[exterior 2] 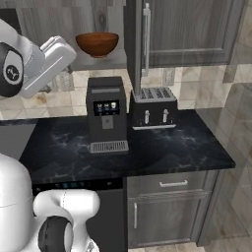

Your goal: Move the bowls from the cabinet to the plates on the dining table.

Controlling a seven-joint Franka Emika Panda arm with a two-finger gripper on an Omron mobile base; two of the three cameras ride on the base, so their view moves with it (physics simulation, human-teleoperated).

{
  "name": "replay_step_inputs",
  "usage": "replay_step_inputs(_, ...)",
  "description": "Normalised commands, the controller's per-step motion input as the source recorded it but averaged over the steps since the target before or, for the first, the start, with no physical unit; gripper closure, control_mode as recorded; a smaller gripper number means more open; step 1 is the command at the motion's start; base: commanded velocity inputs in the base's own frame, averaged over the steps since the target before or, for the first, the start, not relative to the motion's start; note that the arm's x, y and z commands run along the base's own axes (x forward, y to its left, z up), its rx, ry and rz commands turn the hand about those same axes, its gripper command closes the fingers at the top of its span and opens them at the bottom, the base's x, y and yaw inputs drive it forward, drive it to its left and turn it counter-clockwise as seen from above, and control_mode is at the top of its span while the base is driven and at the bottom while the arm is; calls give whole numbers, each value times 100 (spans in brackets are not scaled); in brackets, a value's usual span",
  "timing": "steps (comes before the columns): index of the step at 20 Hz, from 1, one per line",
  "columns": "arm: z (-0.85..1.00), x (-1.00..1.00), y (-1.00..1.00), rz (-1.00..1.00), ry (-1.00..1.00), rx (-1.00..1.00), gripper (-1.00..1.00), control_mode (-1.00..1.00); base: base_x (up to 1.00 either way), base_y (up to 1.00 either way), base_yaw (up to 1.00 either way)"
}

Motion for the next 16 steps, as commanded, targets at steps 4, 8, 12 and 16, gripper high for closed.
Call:
replay_step_inputs(4,10,28,11,0,0,-1,-100,-100,0,0,0)
replay_step_inputs(8,21,19,2,0,0,0,-100,-100,0,0,0)
replay_step_inputs(12,29,16,0,0,0,0,-100,-100,0,0,0)
replay_step_inputs(16,22,22,0,0,0,0,-100,-100,0,0,0)
